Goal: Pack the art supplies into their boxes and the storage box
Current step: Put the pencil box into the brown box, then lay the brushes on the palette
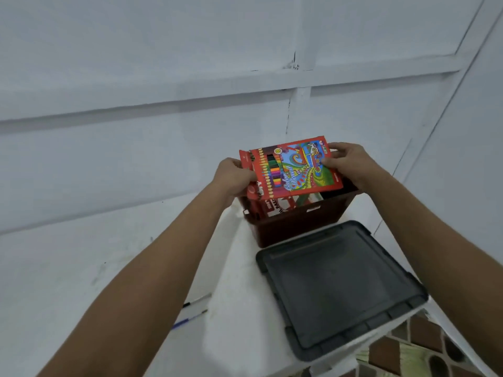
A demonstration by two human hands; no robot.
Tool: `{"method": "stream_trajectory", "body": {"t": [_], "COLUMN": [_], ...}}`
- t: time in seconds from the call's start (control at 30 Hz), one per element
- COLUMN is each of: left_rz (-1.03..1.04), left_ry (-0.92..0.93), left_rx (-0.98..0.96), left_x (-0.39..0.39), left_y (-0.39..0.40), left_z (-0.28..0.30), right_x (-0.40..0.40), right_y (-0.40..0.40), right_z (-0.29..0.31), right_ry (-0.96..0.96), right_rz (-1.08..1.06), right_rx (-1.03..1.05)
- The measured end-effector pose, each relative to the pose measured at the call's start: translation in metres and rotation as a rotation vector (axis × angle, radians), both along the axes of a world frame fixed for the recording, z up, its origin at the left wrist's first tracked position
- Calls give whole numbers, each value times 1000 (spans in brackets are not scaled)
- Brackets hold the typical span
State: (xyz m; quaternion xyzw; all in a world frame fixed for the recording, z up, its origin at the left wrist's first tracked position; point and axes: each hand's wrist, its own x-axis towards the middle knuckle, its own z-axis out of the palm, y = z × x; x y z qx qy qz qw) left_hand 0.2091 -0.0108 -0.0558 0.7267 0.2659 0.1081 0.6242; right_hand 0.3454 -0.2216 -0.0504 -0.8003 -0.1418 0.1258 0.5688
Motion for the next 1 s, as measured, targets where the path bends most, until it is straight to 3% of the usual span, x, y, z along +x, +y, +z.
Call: {"method": "stream_trajectory", "body": {"t": [0.47,0.63,0.83,1.0], "left_rz": [-173,-171,-125,16], "left_ry": [514,625,548,239], "left_rx": [339,626,812,827], "left_x": [61,68,65,33], "left_y": [-22,-26,-30,-4], "left_z": [-30,-39,-40,-16], "right_x": [68,67,51,-3], "right_y": [6,8,15,50], "right_z": [-55,-65,-58,-34], "right_ry": [-212,-286,-402,-566], "right_rz": [313,332,261,280], "right_rx": [-636,-788,-828,-555]}}
